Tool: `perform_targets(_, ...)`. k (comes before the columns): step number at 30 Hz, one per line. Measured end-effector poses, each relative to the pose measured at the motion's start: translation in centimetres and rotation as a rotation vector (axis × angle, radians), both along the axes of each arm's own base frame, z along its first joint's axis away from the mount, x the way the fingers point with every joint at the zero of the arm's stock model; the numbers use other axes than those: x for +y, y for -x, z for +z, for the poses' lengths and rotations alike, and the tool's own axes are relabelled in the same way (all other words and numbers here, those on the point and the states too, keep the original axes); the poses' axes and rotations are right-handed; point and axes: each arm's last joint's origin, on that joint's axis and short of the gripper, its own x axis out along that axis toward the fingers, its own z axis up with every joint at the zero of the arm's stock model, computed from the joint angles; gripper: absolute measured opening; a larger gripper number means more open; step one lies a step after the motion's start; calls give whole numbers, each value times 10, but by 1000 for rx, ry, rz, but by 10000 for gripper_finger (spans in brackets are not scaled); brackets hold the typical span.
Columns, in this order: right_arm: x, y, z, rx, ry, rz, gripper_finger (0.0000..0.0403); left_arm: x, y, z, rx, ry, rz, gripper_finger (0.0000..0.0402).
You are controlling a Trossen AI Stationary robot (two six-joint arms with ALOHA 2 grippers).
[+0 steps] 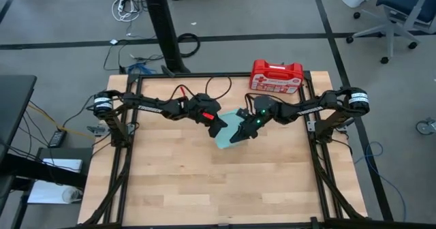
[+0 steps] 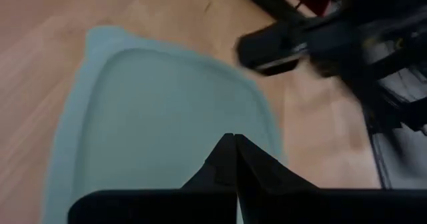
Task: Roll bandage
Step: Close the transparent food container lid
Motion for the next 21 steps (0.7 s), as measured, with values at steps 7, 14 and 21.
perform_targets(7,-5,1,4,68,-167,44,149,5,-1,-7,29,20,32,1)
perform_targets(14,-7,-1,6,39,-159,-35,149,5,0,-8,38,41,42,1)
perform_targets(21,-6,-3,6,46,-203,-70,149,5,0,-8,41,40,39,1)
